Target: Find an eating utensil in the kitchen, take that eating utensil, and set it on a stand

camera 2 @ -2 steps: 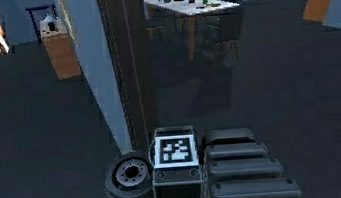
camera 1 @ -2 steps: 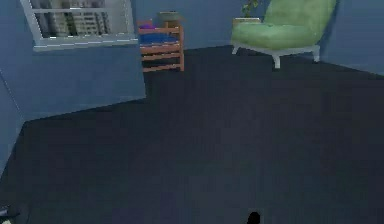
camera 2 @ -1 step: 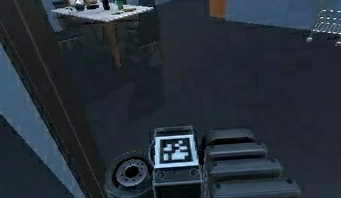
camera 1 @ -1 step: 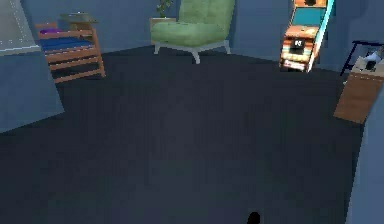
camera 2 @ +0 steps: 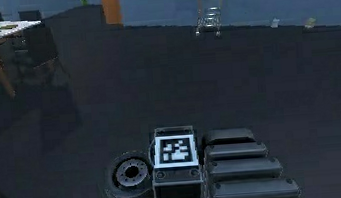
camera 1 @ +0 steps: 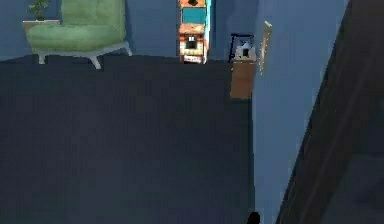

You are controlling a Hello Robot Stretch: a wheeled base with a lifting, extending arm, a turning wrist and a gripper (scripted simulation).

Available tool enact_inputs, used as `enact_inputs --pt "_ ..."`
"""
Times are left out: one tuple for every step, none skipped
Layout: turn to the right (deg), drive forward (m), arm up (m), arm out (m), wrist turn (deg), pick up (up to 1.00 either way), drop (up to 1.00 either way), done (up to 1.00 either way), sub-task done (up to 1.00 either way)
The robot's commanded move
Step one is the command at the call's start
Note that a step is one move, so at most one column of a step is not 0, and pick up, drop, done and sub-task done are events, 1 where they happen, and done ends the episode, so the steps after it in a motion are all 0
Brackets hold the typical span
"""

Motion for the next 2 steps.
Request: enact_inputs --pt "-36.0 0.0 0.0 0.0 0.0 0.0 0.0 0.0 0.0" --pt "0.0 0.5 0.0 0.0 0.0 0.0 0.0 0.0 0.0"
